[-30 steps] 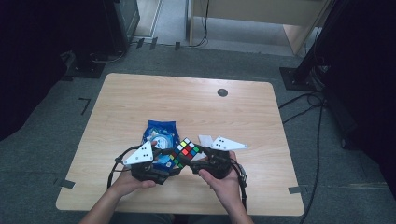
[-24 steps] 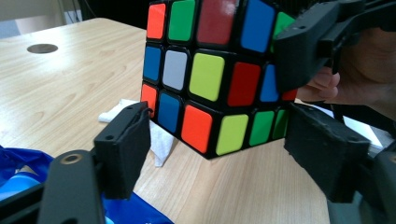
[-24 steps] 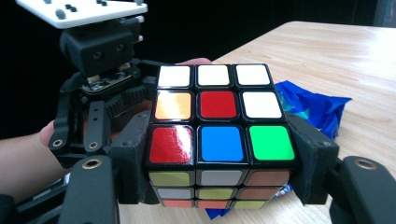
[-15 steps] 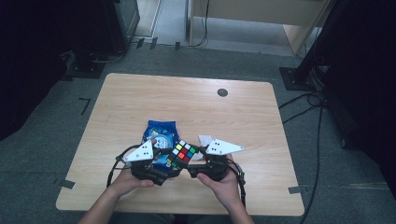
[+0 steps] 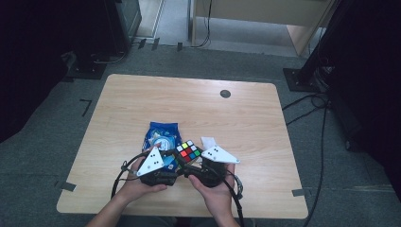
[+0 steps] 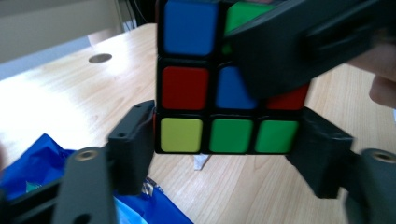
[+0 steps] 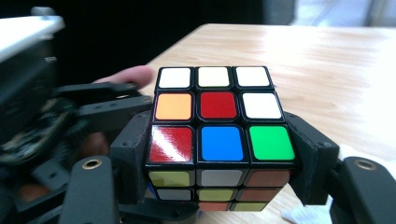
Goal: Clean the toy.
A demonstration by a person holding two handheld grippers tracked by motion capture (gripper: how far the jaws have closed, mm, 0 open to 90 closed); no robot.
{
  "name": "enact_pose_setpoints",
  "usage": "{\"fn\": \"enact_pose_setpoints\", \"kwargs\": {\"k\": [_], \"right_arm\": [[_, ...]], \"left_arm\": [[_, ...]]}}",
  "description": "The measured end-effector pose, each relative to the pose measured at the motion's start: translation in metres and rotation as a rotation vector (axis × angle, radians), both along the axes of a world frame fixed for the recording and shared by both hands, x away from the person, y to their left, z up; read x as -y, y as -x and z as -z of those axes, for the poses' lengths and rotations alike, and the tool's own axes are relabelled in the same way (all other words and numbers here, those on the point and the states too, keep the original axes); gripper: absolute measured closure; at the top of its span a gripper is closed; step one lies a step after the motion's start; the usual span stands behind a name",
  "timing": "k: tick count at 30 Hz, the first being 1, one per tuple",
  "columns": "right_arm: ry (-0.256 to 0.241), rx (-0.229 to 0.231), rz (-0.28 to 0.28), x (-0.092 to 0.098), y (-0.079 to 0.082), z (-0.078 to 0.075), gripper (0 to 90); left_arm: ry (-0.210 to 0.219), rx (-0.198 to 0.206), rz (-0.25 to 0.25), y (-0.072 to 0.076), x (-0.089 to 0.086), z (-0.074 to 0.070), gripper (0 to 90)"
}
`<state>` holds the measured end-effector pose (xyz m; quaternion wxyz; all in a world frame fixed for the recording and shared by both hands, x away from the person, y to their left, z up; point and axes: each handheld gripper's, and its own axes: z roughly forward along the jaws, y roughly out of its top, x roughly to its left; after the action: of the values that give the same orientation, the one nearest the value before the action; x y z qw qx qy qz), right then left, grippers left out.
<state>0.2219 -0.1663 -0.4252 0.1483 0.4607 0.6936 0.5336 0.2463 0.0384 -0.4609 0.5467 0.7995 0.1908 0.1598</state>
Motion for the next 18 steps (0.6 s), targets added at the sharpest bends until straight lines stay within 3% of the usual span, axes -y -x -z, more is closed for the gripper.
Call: {"fn": "enact_pose_setpoints", "kwargs": {"k": [5, 10, 15, 18], "right_arm": [[0.011, -0.027, 0.033, -0.003, 0.001, 0.002, 34.2], [0.009, -0.039, 0.024, -0.005, -0.001, 0.006, 33.8], [-0.023, -0.005, -0.032, 0.002, -0.002, 0.003, 30.5], [-0.081, 0.023, -0.067, 0.011, -0.002, 0.000, 29.6]], "left_arm": [[-0.018, 0.002, -0.013, 0.001, 0.005, 0.002, 33.5], [-0.040, 0.004, -0.022, 0.000, 0.003, 0.003, 34.3], [0.017, -0.052, -0.049, -0.009, -0.009, 0.001, 34.3], [0.050, -0.072, -0.077, -0.017, -0.021, -0.002, 34.3]]}}
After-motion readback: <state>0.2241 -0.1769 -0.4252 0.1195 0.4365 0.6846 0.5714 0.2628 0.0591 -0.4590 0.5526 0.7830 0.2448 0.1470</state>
